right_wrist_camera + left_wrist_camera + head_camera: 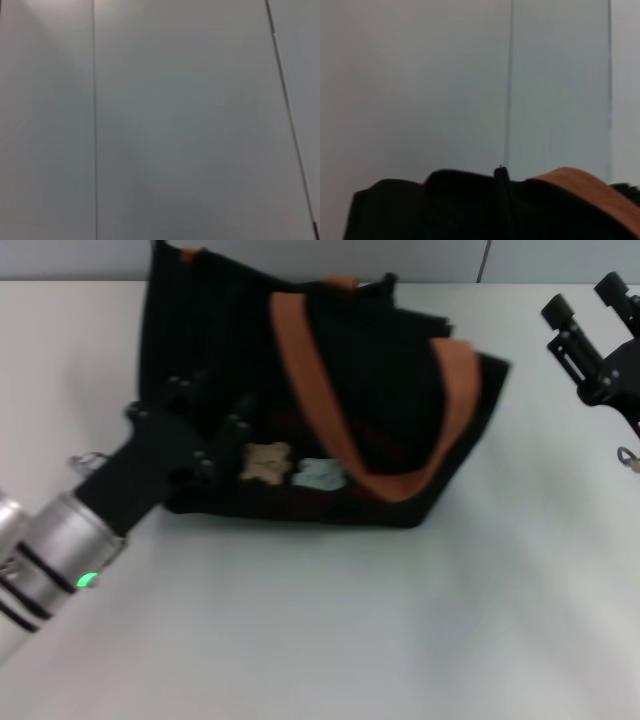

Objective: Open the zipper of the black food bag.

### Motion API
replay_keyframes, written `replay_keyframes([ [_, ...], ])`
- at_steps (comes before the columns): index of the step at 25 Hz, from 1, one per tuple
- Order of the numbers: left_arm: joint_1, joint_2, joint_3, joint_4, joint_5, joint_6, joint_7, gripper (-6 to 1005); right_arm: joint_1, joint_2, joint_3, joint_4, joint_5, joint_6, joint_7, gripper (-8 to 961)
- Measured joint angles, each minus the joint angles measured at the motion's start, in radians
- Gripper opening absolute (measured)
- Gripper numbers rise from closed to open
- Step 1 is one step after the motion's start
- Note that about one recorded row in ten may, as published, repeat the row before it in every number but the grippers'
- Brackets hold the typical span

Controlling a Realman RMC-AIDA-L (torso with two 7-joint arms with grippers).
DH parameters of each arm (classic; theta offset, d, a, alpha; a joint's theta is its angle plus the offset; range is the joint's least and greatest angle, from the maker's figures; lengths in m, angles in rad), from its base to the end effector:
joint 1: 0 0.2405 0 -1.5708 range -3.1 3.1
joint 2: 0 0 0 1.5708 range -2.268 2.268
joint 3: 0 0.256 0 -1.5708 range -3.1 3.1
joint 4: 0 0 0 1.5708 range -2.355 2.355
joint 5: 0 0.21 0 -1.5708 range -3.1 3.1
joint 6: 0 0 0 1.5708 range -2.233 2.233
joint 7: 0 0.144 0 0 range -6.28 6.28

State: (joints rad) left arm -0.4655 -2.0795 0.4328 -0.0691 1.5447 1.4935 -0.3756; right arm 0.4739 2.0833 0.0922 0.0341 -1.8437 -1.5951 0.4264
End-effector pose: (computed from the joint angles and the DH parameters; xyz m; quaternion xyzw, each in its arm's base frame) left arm -0.2851 0.2836 -0.0535 -0.8192 -0.1501 -0.3907 0.3922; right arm 0.2783 0.3026 -0.0142 -0.7404 0.1466 0.4649 0.4628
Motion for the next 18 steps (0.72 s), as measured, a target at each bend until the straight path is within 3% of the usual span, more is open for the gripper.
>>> replay_keyframes([
  [3, -0.043, -0.001, 0.001, -0.065, 0.011, 0.0, 0.004, 507, -0.006, 0.0, 0.053, 0.002, 0.001, -0.005, 0.055, 684],
  [4, -0.052, -0.001, 0.001, -0.08, 0.011, 0.0, 0.004, 529, -0.018, 0.001, 0.106, 0.005, 0.002, -0.02, 0.086, 685],
  [9, -0.046, 0.003, 0.017, -0.068, 0.013, 0.052, -0.046, 637, -0.05, -0.001, 0.125, -0.001, 0.003, -0.081, 0.109, 692],
  [14, 0.084, 0.015, 0.164, 0.261, 0.029, 0.249, -0.366, 804, -0.094, -0.005, 0.088, -0.116, -0.029, -0.223, 0.263, 735],
  [18, 0.17, 0.029, 0.195, 0.412, 0.06, 0.346, -0.431, 832, -0.099, -0.015, -0.117, -0.314, -0.136, -0.411, 0.386, 761],
])
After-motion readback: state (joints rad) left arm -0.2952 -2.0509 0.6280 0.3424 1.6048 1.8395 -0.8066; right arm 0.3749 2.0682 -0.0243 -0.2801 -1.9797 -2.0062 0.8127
